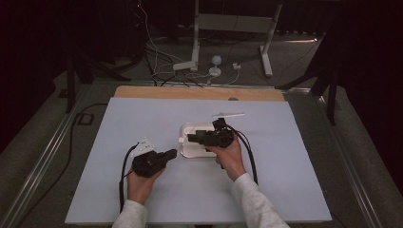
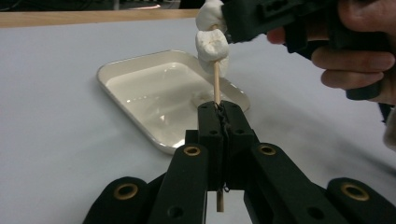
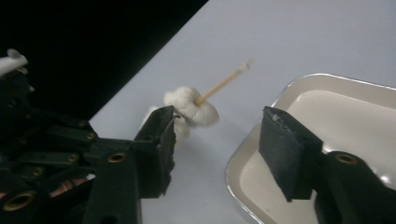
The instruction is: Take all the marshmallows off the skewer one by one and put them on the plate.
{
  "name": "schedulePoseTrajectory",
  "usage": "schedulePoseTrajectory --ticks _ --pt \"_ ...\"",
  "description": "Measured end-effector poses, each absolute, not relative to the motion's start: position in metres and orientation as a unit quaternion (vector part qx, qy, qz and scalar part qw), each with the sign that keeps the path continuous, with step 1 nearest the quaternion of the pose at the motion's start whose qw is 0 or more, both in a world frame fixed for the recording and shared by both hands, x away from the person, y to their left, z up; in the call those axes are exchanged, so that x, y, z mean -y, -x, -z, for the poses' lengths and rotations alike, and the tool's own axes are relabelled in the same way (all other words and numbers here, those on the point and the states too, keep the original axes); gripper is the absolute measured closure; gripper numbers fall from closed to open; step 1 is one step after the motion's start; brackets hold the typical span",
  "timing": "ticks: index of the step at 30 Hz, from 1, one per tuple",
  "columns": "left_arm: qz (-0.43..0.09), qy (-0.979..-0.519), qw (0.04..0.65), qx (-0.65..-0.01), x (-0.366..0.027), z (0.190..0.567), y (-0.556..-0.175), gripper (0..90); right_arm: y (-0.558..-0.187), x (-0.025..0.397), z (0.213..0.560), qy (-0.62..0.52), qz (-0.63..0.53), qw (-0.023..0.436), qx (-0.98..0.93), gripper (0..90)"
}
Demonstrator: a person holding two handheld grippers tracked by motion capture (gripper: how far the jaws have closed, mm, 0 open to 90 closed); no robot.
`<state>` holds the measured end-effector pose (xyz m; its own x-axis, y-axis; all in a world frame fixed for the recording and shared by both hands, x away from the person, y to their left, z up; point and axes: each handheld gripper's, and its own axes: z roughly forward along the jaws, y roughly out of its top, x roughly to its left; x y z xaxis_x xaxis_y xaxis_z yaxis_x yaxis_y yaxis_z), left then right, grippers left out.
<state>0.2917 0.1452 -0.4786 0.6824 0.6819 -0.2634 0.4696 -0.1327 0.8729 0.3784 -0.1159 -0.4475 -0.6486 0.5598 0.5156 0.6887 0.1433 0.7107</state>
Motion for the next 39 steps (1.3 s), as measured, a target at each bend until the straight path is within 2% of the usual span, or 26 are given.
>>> schedulePoseTrajectory --ticks 10,13,15,17,21,31,33,34,39 --pt "-0.097 -0.74 0.552 -0.372 -0.144 0.476 -0.29 89.6 -0.382 0.116 0.45 0.419 0.527 0.123 0.729 56.5" --pt "-0.091 -0.738 0.561 -0.363 -0.144 0.477 -0.289 89.7 -0.383 0.116 0.45 0.421 0.536 0.145 0.718 60.1" --pt "-0.092 -0.741 0.558 -0.362 -0.143 0.477 -0.289 89.7 -0.384 0.115 0.451 0.42 0.54 0.161 0.711 68.0" --pt "-0.092 -0.744 0.553 -0.363 -0.142 0.478 -0.29 89.8 -0.383 0.114 0.45 0.422 0.539 0.153 0.713 73.0" --pt "-0.091 -0.744 0.556 -0.358 -0.143 0.478 -0.29 89.9 -0.381 0.117 0.446 0.427 0.543 0.138 0.71 76.2" --pt "-0.092 -0.75 0.56 -0.34 -0.142 0.476 -0.288 90.0 -0.382 0.138 0.421 0.446 0.555 0.064 0.699 78.8" --pt "-0.101 -0.76 0.543 -0.342 -0.144 0.476 -0.287 90.0 -0.383 0.14 0.419 0.449 0.555 0.048 0.699 79.5" --pt "-0.107 -0.766 0.531 -0.346 -0.146 0.478 -0.287 90.0 -0.382 0.144 0.417 0.462 0.552 0.016 0.694 79.9" --pt "-0.099 -0.741 0.547 -0.376 -0.155 0.482 -0.291 89.9 -0.386 0.171 0.405 0.462 0.548 -0.011 0.698 79.5"
